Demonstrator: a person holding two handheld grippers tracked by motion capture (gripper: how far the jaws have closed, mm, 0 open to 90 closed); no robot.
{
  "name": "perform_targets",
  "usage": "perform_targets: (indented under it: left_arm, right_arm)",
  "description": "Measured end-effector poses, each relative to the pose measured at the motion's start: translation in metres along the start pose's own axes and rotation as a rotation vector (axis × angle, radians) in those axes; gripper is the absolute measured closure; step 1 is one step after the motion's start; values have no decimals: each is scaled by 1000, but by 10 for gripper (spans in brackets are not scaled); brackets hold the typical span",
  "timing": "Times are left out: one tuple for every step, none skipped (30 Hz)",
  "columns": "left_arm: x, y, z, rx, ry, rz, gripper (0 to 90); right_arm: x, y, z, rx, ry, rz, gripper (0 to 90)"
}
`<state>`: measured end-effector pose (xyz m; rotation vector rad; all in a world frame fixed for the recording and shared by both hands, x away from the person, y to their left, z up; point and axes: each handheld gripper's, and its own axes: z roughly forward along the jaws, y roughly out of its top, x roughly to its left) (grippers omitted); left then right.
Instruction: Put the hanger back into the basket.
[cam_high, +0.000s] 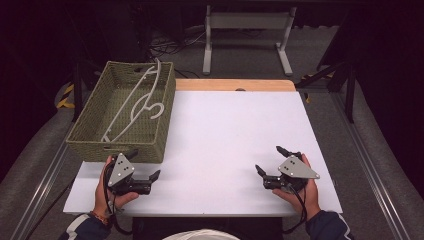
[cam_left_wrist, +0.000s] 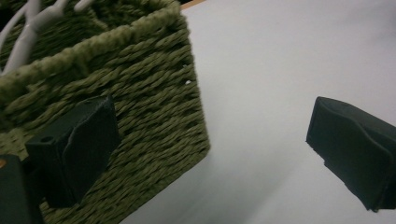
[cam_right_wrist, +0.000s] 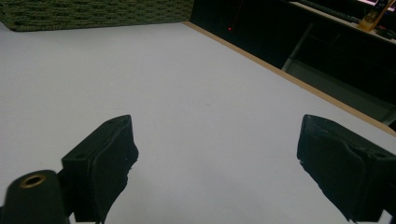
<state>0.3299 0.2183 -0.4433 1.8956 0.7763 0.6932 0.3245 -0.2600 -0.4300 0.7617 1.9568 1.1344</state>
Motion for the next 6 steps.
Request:
perform_targets:
  left_arm:
    - [0,-1,-1,4,3,-13,35]
    - [0,-1,-1,4,3,-13,35]
    - [0,-2,-2,11,8,-17,35]
    - [1,-3,-2,11,4,-29,35]
    - [3,-4,-2,15,5,-31,35]
    - [4,-6,-2,18,5,-38,35]
  right_arm:
    - [0,0,0,1,1,-2,120]
    - [-1,0,0,2,2,-3,122]
    - [-1,0,0,2,2,-3,122]
    - [-3,0,-1,-9,-14,-5,122]
    - [-5,0,-2,-13,-19,1,122]
    - [-8,0,-2,-16,-22,16,122]
